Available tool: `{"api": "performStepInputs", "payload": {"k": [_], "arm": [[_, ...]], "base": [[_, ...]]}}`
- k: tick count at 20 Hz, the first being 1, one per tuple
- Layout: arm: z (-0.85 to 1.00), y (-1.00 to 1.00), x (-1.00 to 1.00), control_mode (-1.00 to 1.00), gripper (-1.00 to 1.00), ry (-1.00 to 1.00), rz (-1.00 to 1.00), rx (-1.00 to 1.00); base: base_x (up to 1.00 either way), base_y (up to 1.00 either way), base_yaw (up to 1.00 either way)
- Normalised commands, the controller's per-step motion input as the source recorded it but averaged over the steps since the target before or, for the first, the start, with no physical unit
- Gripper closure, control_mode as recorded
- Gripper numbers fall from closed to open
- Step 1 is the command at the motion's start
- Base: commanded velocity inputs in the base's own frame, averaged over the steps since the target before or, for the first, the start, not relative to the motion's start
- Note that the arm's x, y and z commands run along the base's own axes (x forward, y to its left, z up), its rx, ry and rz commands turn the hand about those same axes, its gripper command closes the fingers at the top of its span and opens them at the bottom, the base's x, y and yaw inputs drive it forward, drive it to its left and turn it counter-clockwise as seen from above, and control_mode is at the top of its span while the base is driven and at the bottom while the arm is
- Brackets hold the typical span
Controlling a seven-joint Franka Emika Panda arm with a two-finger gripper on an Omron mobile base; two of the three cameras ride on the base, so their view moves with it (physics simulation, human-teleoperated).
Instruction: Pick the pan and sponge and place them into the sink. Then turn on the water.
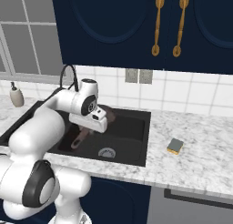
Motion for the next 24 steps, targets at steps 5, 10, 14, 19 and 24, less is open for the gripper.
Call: {"api": "performStepInputs", "payload": {"k": [5,10,14,19,24], "arm": [[0.0,-0.22,0.18,-1.0,1.0,0.0,0.57,0.0],[0.0,-0.31,0.12,-1.0,1.0,0.0,0.62,0.0],[-0.04,-0.31,0.12,-1.0,1.0,0.0,0.61,0.0],[-0.15,-0.24,0.09,-1.0,1.0,0.0,0.61,0.0],[-0.22,-0.08,0.08,-1.0,1.0,0.0,0.39,0.0]], "base": [[0.0,0.0,0.0],[0.0,0.0,0.0],[0.0,0.0,0.0],[0.0,0.0,0.0],[0.0,0.0,0.0]]}}
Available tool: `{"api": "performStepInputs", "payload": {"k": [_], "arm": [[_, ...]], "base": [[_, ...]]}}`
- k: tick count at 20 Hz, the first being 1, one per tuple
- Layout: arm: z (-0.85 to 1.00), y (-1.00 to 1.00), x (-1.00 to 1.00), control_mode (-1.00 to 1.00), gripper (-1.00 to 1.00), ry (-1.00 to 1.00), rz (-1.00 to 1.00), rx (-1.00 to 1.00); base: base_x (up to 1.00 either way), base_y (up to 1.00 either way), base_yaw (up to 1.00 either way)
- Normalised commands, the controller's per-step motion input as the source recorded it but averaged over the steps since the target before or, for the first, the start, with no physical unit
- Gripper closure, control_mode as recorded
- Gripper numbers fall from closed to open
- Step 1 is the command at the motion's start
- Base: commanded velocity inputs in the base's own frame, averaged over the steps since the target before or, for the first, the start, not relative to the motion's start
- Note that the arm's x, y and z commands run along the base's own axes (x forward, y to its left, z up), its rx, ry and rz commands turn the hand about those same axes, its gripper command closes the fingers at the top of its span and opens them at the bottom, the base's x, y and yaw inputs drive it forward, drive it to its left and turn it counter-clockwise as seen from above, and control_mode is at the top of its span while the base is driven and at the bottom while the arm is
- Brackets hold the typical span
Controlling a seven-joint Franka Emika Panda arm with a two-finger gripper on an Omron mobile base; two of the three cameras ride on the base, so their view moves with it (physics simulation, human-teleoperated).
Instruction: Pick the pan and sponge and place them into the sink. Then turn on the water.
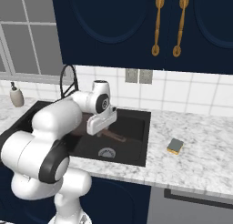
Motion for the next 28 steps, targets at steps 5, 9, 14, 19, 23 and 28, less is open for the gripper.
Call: {"api": "performStepInputs", "payload": {"k": [5,9,14,19,23,28], "arm": [[-0.01,-0.04,0.0,-1.0,1.0,0.0,0.12,0.0],[-0.24,0.0,0.16,-1.0,1.0,0.0,0.01,0.0],[-0.58,0.0,0.35,-1.0,1.0,-0.01,0.0,0.0],[-0.53,0.0,0.32,-1.0,1.0,0.0,0.0,0.0],[-0.44,-0.06,0.18,-1.0,1.0,0.0,0.0,0.0],[-0.5,-0.06,0.17,-1.0,1.0,0.0,0.0,0.0]], "base": [[0.0,0.0,0.0],[0.0,0.0,0.0],[0.0,0.0,0.0],[0.0,0.0,0.0],[0.0,0.0,0.0],[0.0,0.0,0.0]]}}
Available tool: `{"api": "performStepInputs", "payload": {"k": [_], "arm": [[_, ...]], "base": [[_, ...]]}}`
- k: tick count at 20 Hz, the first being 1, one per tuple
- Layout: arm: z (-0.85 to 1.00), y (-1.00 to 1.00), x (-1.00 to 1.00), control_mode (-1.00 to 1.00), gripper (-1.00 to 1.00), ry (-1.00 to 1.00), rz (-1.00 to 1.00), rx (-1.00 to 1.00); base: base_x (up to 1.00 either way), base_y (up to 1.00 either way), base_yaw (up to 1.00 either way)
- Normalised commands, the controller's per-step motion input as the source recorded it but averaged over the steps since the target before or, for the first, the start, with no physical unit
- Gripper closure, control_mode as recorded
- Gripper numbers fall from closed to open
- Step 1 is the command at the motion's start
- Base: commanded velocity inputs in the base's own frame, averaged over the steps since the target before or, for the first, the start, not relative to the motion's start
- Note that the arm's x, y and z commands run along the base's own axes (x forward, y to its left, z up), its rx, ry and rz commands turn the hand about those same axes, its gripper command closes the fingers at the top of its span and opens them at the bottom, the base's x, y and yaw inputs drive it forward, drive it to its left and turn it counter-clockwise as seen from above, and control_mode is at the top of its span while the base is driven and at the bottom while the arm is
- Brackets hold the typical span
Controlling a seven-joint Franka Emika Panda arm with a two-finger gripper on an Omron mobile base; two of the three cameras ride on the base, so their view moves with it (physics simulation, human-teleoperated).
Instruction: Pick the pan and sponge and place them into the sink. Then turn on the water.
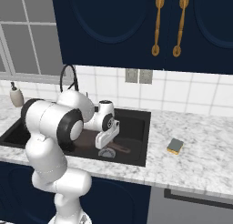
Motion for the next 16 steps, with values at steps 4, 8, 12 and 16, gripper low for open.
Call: {"api": "performStepInputs", "payload": {"k": [4,8,12,16], "arm": [[-0.43,-0.03,0.08,-1.0,1.0,0.0,0.0,0.0],[-0.41,0.0,0.1,-1.0,1.0,0.0,0.0,0.0],[-0.39,0.0,0.1,-1.0,1.0,0.0,0.0,0.0],[-0.35,0.0,0.1,-1.0,1.0,0.0,0.0,0.0]], "base": [[0.0,0.0,0.0],[0.0,0.0,0.0],[0.0,0.0,0.0],[0.0,0.0,0.0]]}}
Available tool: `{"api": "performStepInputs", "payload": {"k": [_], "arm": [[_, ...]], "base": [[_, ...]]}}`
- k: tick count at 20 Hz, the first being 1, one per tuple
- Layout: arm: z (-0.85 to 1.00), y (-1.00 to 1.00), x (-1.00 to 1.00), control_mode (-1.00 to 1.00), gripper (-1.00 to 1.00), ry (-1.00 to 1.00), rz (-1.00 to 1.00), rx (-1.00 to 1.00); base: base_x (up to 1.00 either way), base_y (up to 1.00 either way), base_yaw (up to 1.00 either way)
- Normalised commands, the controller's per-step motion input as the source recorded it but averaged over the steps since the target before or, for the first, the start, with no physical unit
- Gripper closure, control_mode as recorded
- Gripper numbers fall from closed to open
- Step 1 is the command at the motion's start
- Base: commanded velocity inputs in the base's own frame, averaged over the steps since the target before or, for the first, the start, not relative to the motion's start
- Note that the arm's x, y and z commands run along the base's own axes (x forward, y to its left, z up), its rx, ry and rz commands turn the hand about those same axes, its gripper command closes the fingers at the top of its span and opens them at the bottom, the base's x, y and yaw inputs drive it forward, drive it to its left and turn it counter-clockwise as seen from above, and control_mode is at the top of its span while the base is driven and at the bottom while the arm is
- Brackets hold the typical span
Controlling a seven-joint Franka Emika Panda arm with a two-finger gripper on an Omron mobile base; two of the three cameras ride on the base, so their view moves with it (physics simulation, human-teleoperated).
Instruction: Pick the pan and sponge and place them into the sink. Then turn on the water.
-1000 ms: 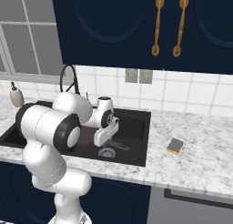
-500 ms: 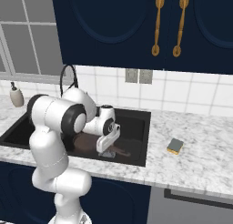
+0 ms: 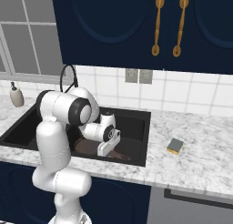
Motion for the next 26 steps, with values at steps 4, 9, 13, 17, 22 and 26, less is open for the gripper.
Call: {"api": "performStepInputs", "payload": {"k": [4,9,13,17,22,26], "arm": [[-0.26,0.0,0.08,-1.0,1.0,0.0,0.0,0.0],[-0.18,0.0,0.07,-1.0,1.0,0.0,0.0,0.0],[-0.21,0.0,0.09,-1.0,1.0,0.0,0.0,0.0],[-0.19,0.0,0.11,-1.0,1.0,0.0,0.0,0.0],[-0.09,0.0,0.01,-1.0,1.0,0.0,0.0,0.0],[0.0,0.0,0.0,-1.0,1.0,0.0,0.0,0.0]], "base": [[0.0,0.0,0.0],[0.0,0.0,0.0],[0.0,0.0,0.0],[0.0,0.0,0.0],[0.0,0.0,0.0],[0.0,0.0,0.0]]}}
